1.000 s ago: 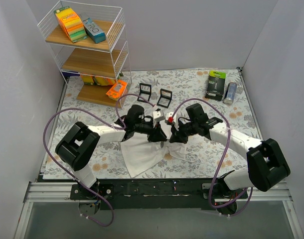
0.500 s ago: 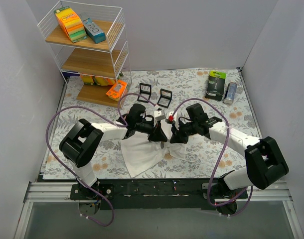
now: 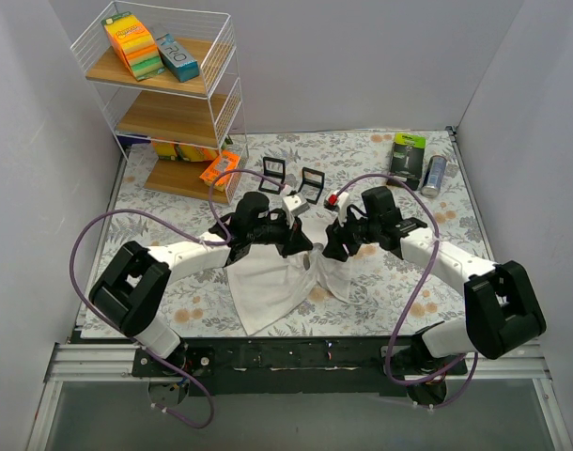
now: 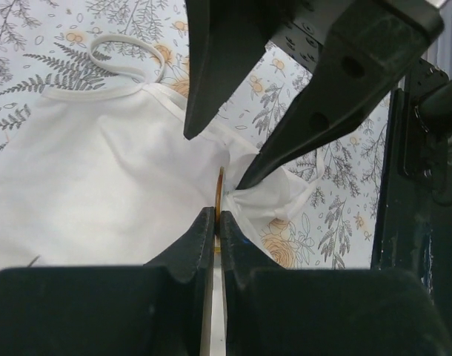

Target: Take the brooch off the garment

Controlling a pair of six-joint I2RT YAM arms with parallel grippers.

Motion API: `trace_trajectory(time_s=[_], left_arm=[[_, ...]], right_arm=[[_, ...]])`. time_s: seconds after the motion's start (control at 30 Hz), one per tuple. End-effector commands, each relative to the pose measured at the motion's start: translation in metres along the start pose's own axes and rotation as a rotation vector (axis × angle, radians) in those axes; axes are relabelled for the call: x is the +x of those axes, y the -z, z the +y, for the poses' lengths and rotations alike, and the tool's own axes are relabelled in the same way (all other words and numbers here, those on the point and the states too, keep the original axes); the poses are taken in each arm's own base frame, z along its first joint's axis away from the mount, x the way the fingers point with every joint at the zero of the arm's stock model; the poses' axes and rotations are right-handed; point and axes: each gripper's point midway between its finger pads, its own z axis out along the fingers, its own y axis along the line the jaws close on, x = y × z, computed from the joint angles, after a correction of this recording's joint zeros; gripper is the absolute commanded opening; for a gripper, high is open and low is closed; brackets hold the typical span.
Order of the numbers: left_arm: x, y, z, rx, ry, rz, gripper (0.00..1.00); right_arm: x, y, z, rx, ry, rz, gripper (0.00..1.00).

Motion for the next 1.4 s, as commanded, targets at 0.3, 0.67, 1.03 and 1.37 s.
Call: trace_trajectory(time_s=[0.3, 0.67, 1.03, 1.37], left_arm=[[-0.009, 0.008, 0.005, -0.101, 0.136, -0.088, 0.00], [-0.013, 0.002, 0.010, -0.098, 0.378, -0.215, 0.00], [-0.009, 0.017, 0.004, -0.023, 0.378, -0.239, 0.00], [-0.015, 0.025, -0.008, 0.053, 0.394, -0.252, 0.00]], right_arm=[[-0.012, -0.015, 0.017, -0.081, -0.130, -0.076, 0.54], [0.003, -0.018, 0.016, -0.028, -0.193, -0.024, 0.60], [-0.028, 0.023, 0.013, -0.144, -0.124, -0.018, 0.65], [-0.033, 0.007, 0.012, -0.243, -0.225, -0.081, 0.58]])
